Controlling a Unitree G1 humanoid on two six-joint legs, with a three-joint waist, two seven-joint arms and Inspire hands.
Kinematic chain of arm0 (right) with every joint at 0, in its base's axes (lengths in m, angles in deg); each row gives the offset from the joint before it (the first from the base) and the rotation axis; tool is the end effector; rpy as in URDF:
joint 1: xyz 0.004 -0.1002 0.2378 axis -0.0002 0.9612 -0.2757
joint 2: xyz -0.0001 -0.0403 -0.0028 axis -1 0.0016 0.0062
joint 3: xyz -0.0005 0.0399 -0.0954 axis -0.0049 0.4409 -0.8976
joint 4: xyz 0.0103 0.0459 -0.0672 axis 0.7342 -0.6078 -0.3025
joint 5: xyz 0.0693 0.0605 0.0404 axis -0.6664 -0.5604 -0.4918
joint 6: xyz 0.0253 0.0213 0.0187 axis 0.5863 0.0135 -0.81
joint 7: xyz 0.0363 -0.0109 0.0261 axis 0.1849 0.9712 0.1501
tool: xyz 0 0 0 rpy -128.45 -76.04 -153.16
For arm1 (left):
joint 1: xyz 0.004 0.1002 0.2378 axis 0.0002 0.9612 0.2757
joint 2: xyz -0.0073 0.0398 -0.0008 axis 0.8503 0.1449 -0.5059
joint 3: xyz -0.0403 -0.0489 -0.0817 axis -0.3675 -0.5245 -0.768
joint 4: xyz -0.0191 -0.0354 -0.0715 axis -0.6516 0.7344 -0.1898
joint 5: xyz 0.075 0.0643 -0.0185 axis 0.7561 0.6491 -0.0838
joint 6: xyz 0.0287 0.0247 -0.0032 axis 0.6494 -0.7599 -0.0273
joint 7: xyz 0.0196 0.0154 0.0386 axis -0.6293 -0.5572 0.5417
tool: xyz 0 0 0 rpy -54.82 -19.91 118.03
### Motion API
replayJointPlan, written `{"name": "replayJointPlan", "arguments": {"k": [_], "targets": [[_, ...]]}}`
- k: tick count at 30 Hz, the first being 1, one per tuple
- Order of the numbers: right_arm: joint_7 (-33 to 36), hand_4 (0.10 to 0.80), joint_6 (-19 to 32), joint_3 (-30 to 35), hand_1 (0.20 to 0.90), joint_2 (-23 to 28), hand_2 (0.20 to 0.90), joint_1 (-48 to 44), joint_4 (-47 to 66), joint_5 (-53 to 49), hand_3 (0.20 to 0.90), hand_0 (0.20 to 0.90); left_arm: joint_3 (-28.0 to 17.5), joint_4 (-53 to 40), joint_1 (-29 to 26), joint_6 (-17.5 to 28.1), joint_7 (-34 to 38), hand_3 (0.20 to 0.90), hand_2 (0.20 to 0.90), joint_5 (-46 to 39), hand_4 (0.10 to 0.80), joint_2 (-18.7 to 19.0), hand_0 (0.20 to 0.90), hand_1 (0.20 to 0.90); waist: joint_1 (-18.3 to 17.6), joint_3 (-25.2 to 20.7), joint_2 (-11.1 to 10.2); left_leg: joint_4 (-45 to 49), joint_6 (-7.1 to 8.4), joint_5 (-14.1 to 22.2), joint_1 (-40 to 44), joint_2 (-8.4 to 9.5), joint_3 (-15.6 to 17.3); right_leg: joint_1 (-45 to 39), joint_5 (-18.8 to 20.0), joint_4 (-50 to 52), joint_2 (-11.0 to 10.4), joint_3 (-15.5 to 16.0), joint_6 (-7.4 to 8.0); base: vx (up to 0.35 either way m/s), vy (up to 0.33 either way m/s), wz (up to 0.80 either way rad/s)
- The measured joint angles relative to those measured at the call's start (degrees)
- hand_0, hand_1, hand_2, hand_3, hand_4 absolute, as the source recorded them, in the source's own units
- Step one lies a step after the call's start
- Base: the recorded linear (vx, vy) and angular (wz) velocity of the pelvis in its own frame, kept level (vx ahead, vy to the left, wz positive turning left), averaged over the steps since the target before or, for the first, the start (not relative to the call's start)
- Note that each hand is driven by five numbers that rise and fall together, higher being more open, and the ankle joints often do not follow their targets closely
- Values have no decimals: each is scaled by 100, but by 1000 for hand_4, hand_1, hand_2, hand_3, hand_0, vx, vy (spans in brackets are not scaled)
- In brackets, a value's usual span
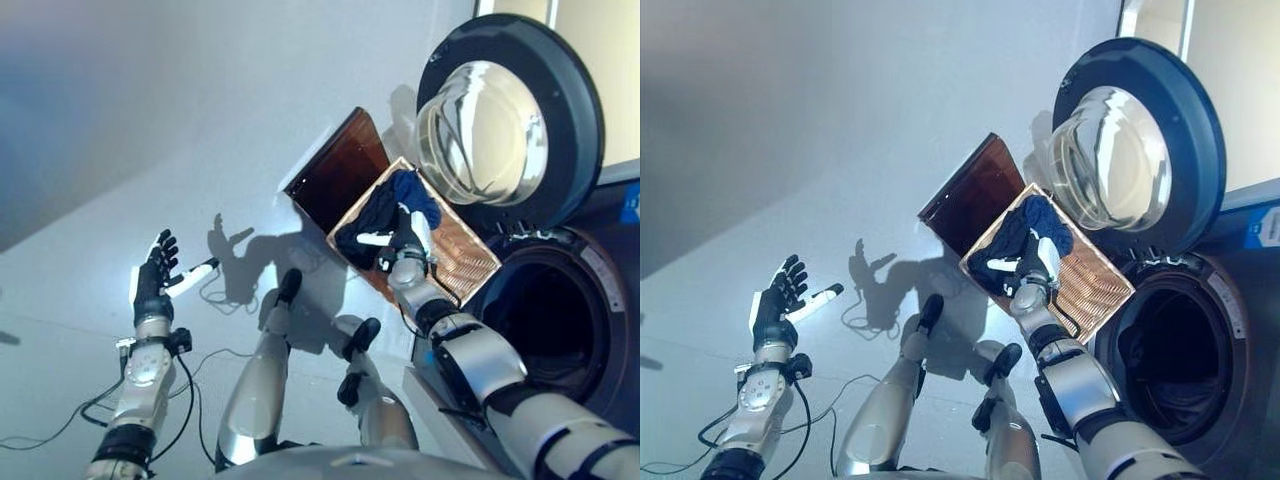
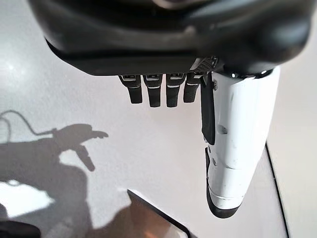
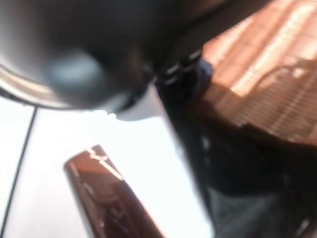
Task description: Pick up the clothes and place them into the washing machine
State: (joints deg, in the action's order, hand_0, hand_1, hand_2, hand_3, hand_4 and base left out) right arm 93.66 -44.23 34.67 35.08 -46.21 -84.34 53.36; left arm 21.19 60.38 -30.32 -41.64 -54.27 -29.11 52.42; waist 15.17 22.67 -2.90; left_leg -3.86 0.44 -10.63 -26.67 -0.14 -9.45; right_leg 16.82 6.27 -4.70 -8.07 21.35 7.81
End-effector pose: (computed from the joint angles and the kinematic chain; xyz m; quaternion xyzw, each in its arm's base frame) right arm 0.3137 -0.1472 0.0277 -0.2805 0.1425 -0.1328 0.9399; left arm 0.1771 0.2523 -0.0054 0.0722 0.0483 0.1829 0.9793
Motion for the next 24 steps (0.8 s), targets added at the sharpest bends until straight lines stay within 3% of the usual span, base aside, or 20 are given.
{"name": "replayJointPlan", "arguments": {"k": [12,13,14,24], "targets": [[6,800,-233,-24,900,225,900,-212,-108,624,900,900,-57,-284,-19,7,-125,900,900,-13,800,84,900,900,59,79,72,127,-7,-11,-345,3,-15,284,11,0,7,-15,-1,-45,4,-5],[6,457,-249,-23,420,230,420,-224,-111,677,420,420,-57,-306,-18,7,-127,900,900,-15,800,84,900,900,60,91,78,134,-6,-10,-354,3,-15,290,13,0,7,-17,-3,-22,-6,-6],[4,302,-249,-22,203,237,203,-233,-114,706,203,203,-58,-348,-17,7,-130,900,900,-19,800,84,900,900,64,96,76,137,7,0,-368,2,-14,305,14,0,8,-20,-4,-9,-7,-4],[-18,300,-374,-30,200,394,200,-337,-242,787,200,200,-58,-423,-21,6,-245,900,900,-17,800,85,900,900,63,104,71,139,-13,-15,-397,-1,22,351,32,2,8,-47,-7,2,-5,0]]}}
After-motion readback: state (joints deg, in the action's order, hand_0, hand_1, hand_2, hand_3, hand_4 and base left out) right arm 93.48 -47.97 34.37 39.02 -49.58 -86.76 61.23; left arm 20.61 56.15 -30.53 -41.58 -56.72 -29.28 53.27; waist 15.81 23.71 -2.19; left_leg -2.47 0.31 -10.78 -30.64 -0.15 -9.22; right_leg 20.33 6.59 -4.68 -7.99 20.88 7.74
